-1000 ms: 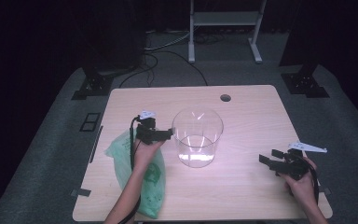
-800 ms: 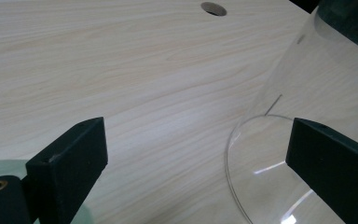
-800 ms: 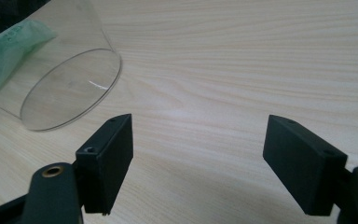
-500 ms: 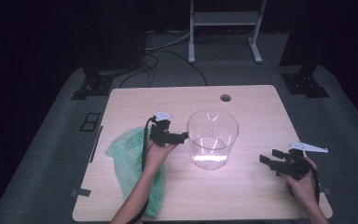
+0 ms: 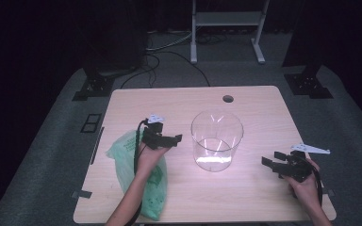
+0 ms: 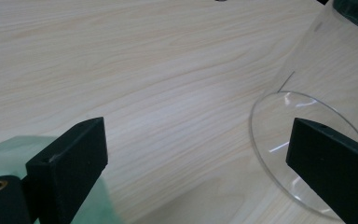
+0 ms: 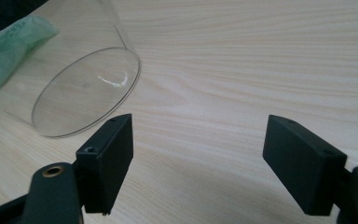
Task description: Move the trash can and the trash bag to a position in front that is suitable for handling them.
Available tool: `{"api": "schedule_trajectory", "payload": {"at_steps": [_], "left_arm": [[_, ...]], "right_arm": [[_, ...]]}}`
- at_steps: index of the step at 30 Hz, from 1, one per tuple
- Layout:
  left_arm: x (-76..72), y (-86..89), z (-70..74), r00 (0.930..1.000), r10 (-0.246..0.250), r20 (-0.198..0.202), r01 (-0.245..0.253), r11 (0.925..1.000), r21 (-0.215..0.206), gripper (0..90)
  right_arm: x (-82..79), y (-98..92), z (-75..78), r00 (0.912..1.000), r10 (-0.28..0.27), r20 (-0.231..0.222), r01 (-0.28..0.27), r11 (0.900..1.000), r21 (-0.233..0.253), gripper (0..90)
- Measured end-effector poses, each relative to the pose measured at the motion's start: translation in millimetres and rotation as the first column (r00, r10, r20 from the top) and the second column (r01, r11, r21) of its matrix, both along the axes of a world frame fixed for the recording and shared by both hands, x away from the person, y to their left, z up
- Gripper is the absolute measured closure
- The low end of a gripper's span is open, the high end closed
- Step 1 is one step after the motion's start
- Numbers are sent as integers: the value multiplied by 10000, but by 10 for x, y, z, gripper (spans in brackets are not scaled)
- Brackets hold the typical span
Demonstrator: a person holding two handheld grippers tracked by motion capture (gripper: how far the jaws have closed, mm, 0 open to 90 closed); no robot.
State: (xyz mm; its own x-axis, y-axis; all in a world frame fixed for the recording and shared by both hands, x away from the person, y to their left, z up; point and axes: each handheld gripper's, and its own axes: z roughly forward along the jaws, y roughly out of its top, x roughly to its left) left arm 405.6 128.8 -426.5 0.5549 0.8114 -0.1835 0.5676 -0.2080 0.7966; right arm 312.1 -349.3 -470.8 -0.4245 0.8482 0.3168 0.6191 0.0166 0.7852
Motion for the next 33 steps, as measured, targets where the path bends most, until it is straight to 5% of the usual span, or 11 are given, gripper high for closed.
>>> {"api": "schedule_trajectory", "payload": {"at_steps": [16, 33], "left_arm": [[-315, 538, -13, 9990, 430, 97, -431, 9991, 18, 41], [-809, 897, -121, 9999, 37, 119, -41, 9994, 348, 41]], "right_arm": [[6, 52, -25, 9999, 138, -38, -138, 9999, -81, 238], [-5, 90, -18, 9997, 234, -1, -234, 9995, -195, 237]]}}
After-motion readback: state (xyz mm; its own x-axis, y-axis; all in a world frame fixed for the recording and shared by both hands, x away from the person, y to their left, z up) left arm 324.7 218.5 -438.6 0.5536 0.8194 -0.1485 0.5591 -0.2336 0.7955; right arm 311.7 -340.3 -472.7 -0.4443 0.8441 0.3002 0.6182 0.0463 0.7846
